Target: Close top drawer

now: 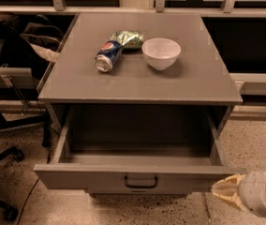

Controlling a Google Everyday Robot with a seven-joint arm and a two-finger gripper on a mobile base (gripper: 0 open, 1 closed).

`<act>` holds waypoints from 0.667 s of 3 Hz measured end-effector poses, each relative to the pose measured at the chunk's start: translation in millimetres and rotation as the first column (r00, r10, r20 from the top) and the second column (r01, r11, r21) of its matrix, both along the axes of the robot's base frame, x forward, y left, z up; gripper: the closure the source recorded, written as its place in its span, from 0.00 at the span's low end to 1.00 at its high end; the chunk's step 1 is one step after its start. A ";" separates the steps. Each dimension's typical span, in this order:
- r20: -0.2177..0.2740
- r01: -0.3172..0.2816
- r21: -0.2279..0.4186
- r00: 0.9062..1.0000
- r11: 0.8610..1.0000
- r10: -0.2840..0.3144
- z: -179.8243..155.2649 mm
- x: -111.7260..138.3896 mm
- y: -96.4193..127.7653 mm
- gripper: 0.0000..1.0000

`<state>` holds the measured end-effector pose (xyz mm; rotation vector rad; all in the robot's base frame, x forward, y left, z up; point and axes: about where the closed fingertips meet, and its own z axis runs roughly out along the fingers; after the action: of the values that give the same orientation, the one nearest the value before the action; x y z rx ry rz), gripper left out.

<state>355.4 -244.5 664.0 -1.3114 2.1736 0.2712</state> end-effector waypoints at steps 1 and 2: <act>0.005 -0.004 -0.037 1.000 0.999 0.004 -2.6 35.9 4.7 1.00; 0.007 -0.002 -0.036 1.000 0.999 0.002 -2.3 36.8 5.2 1.00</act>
Offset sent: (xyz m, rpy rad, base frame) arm 0.0344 0.0040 -0.0024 -0.0343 -0.0047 0.0034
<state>392.2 -239.3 661.7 -1.3326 2.1812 0.2291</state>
